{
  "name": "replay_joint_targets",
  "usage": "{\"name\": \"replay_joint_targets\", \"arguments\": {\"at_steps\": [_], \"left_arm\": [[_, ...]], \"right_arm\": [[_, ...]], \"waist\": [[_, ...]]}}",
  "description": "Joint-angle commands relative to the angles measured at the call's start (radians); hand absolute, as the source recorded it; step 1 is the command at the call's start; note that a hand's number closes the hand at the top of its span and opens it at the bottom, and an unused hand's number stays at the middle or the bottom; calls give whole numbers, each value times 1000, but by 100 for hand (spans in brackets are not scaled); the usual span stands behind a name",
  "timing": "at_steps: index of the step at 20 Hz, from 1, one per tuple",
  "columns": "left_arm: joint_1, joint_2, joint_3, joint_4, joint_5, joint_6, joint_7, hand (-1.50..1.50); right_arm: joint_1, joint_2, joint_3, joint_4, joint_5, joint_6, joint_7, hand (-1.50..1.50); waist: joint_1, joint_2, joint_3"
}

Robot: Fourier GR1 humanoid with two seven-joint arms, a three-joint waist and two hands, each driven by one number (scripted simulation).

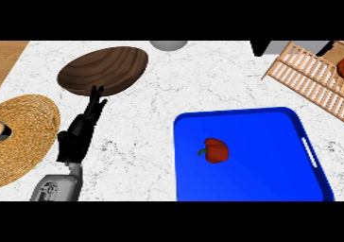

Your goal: Pick the tomato from the tray and place it in the tiered shelf

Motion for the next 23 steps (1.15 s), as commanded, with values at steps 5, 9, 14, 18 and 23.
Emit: {"name": "replay_joint_targets", "arguments": {"at_steps": [5,9,14,18,23], "left_arm": [[13,28,31,-11,34,-34,28,0],[-10,9,43,33,20,4,24,0],[-15,3,41,42,2,23,0,0],[29,25,55,-5,22,3,23,0],[38,40,57,0,26,-16,25,0]], "right_arm": [[64,-14,-85,-363,53,113,158,-150],[94,23,-157,-518,41,301,247,-150],[208,62,-218,-762,-21,541,267,-150],[341,87,-309,-972,-112,719,227,-150],[394,123,-436,-1206,-286,937,234,-150]], "waist": [[-27,-8,-3],[-60,-14,-3],[-72,-15,-3],[-84,-23,-1],[-81,-21,-2]]}}
